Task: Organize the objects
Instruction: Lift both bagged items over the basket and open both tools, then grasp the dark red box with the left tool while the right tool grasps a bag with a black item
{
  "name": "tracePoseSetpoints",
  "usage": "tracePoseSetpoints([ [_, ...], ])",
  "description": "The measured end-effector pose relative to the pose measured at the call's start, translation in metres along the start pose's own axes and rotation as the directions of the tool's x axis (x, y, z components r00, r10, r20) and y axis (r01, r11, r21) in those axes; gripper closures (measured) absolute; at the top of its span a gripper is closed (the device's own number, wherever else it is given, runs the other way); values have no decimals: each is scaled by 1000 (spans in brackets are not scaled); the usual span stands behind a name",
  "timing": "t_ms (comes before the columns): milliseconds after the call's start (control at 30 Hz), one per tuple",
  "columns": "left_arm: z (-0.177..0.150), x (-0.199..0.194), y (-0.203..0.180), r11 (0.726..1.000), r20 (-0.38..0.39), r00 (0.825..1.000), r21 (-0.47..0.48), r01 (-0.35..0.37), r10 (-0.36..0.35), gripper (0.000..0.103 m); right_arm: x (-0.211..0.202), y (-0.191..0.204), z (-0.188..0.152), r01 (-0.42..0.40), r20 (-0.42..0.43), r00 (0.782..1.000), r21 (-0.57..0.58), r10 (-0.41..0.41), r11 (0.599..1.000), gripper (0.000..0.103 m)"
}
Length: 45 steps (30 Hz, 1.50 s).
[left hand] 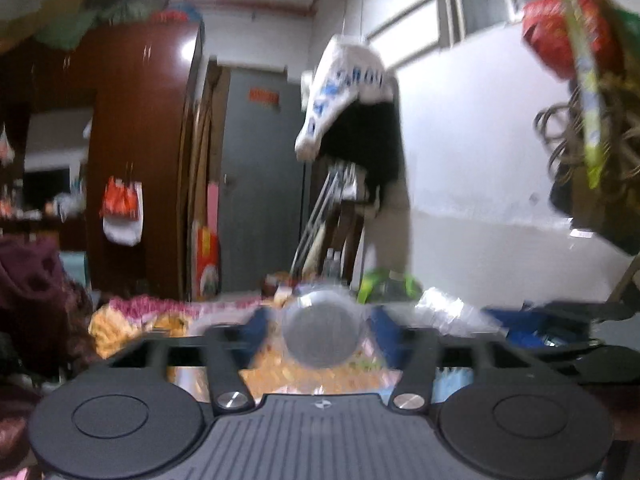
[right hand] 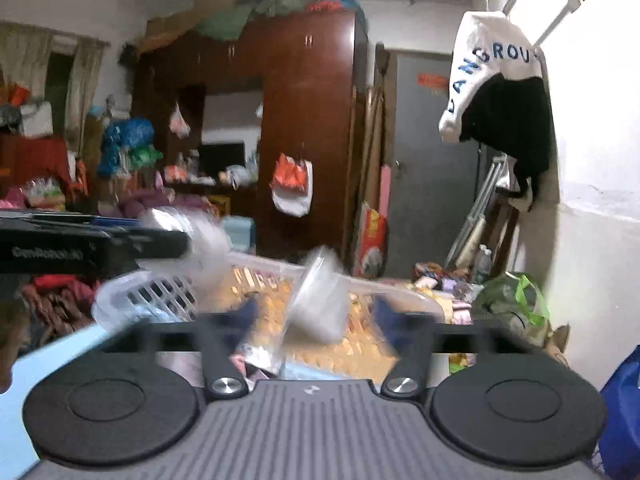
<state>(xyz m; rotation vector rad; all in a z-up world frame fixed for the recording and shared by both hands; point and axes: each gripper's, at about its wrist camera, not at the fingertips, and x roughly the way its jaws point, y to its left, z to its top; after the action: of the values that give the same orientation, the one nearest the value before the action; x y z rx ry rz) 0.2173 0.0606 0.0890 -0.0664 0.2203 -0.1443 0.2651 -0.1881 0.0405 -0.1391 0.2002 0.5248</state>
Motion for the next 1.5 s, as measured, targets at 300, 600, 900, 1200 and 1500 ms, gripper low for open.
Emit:
tracePoseSetpoints([
  [300,-68,-110,-11,997,112,992,42,57,-61,15,-139,13,-78,-77,103,992,82,69,994,0],
  [600,-151,-158,-43,993,116,991,111,46,-59,15,-187,34,-173,-129,83,989,114,120,985,6],
  [900,-164,-130,-43,991,25,997,117,70,-74,22,-172,40,-175,-134,1,991,83,134,988,46],
  [1200,-174,-115,-38,993,-30,995,69,92,-90,53,-174,38,-178,-149,-10,989,96,151,984,56],
  [1500,-173,-137,-30,995,47,995,57,87,-90,53,-186,34,-172,-159,35,987,100,156,982,57],
])
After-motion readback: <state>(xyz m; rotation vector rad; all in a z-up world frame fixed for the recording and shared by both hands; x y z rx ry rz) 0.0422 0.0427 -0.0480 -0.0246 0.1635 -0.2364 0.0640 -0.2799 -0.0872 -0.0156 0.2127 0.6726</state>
